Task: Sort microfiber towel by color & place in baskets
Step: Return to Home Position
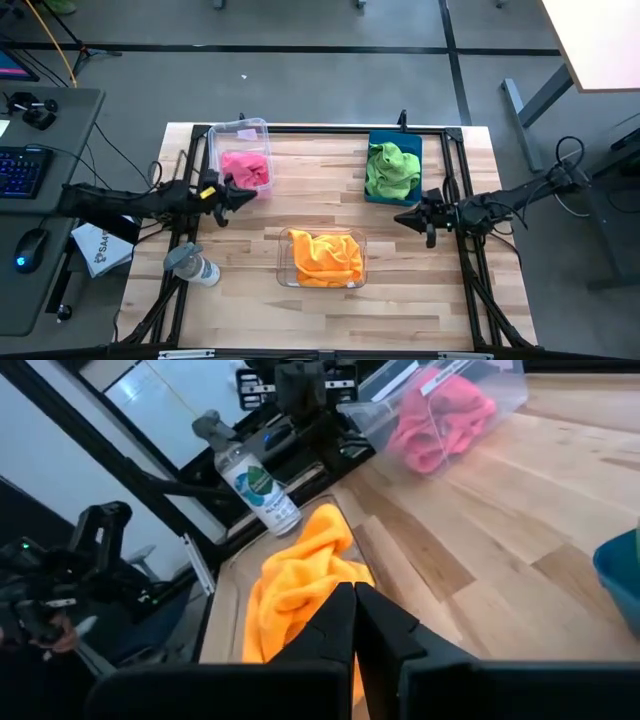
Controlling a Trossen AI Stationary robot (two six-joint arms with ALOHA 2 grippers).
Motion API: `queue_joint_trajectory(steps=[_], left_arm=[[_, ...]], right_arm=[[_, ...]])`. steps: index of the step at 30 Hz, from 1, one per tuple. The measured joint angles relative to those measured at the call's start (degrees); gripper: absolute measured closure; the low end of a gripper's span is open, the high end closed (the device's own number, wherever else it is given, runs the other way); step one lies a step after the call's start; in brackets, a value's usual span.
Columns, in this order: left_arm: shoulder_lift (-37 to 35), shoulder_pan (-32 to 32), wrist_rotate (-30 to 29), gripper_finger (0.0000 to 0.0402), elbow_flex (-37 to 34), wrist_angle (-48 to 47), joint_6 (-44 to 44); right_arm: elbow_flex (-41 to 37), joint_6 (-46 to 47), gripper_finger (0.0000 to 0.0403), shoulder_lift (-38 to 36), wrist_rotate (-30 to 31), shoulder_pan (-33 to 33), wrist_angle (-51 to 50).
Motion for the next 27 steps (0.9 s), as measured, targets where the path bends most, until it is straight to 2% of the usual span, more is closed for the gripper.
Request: queue_joint_trajectory(steps=[2, 4, 6, 10, 14, 17, 21, 24, 27], left_arm=[[0.5, -0.1, 3.1, 0.0401, 1.4, -4.1, -1.0], [1.0, -0.3, 8.6, 0.0401, 1.7, -3.7, -2.5], [1.1, -0.3, 12.4, 0.0401, 1.7, -2.1, -7.6], [0.8, -0.3, 17.0, 0.0401, 1.7, 1.1, -16.5], [0.8, -0.3, 18.6, 0.0401, 1.7, 5.8, -21.9], [0.8, -0.3, 20.3, 0.0401, 1.7, 8.5, -30.5], [0.9, -0.3, 27.8, 0.0401, 1.7, 6.7, -41.0], [1.2, -0.3, 29.9, 0.0401, 1.7, 1.9, -42.2], [1.1, -0.3, 30.2, 0.0401, 1.7, -2.6, -36.1]], right_arm=[[0.0, 0.0, 0.0402, 0.0, -0.9, -0.3, 0.1], [0.0, 0.0, 0.0402, 0.0, -0.9, -0.4, 0.2], [0.0, 0.0, 0.0402, 0.0, -0.9, -0.7, 0.1], [0.0, 0.0, 0.0403, 0.0, -0.9, -1.9, 0.1], [0.0, 0.0, 0.0403, 0.0, -0.9, -3.5, 0.1], [0.0, 1.3, 0.0403, 0.0, -0.9, -4.9, 0.1], [0.0, 1.5, 0.0403, 0.0, -0.9, -6.4, 0.1], [0.0, 1.5, 0.0403, 0.0, -0.9, -7.2, 0.1], [0.0, 2.1, 0.0403, 0.0, -0.9, -7.7, 0.1]])
